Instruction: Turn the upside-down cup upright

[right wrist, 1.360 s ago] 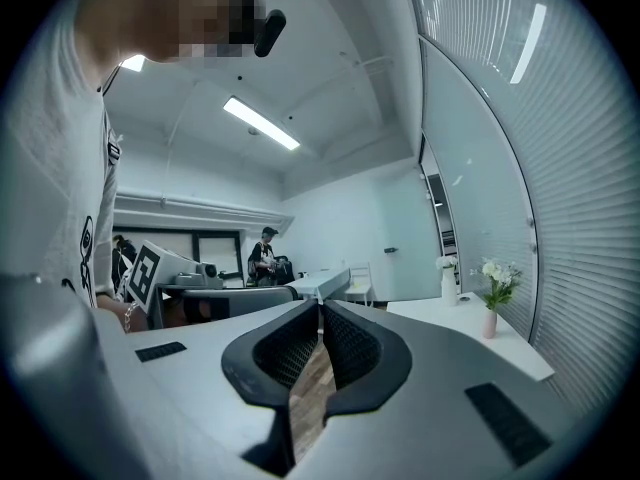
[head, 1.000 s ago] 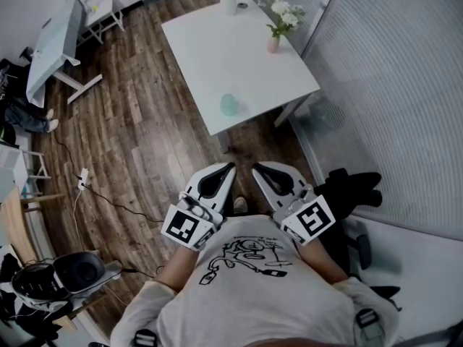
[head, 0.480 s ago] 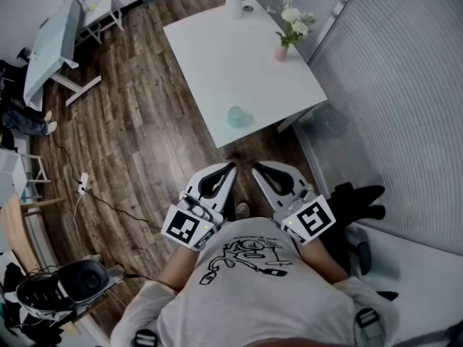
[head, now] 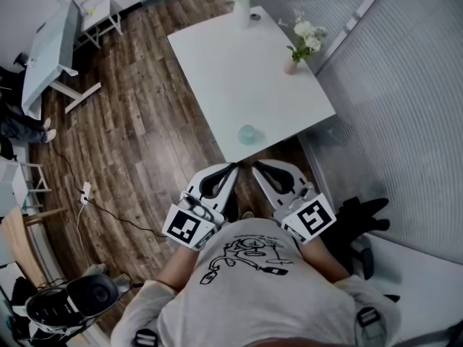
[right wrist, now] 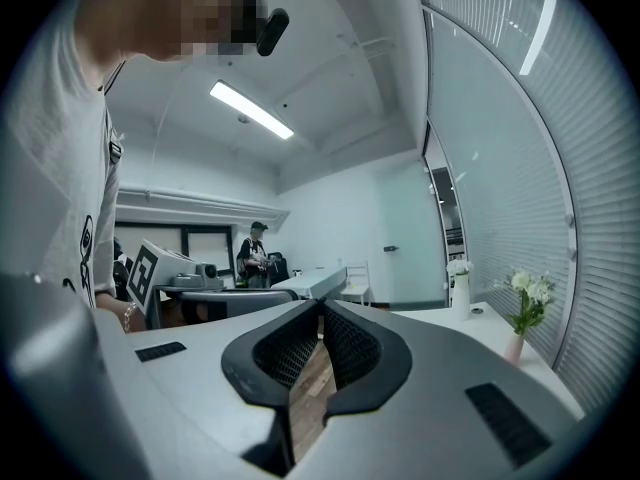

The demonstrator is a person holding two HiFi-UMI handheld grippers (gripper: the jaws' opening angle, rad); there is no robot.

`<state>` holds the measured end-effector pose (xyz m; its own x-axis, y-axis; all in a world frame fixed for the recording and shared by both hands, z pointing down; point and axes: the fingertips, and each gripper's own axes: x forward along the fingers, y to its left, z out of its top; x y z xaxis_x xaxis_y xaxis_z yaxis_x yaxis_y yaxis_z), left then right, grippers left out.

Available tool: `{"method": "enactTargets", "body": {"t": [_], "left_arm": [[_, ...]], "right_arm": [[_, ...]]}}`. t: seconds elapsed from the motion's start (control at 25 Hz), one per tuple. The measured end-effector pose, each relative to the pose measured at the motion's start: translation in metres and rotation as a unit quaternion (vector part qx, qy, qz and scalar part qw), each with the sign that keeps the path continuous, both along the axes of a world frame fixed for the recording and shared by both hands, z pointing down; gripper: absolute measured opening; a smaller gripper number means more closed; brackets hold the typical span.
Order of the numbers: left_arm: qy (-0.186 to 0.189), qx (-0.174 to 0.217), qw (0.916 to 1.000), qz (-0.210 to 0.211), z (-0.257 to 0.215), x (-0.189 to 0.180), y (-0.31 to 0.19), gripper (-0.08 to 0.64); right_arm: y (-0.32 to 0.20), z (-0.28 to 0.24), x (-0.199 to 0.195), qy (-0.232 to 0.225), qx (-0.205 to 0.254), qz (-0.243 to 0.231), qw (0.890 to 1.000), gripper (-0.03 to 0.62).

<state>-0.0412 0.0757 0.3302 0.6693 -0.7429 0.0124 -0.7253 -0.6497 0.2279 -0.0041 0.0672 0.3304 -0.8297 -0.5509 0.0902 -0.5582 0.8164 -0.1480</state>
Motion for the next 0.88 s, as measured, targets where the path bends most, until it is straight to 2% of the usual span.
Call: {"method": "enactTargets", "body": {"t": [0.56, 0.88], "left_arm": [[-0.007, 0.019, 0.9996, 0.019, -0.01, -0.058, -0.056, 0.005], [-0.002, 0.014, 0.9997, 0.02, -0.006, -0.066, -0.067, 0.005]], "right_arm": [[-0.054, -0.008, -0.063, -0.005, 0.009, 0.014, 1.0, 0.041], [-0.064, -0.002, -0.068, -0.003, 0.002, 0.022, 1.0, 0.041]]}}
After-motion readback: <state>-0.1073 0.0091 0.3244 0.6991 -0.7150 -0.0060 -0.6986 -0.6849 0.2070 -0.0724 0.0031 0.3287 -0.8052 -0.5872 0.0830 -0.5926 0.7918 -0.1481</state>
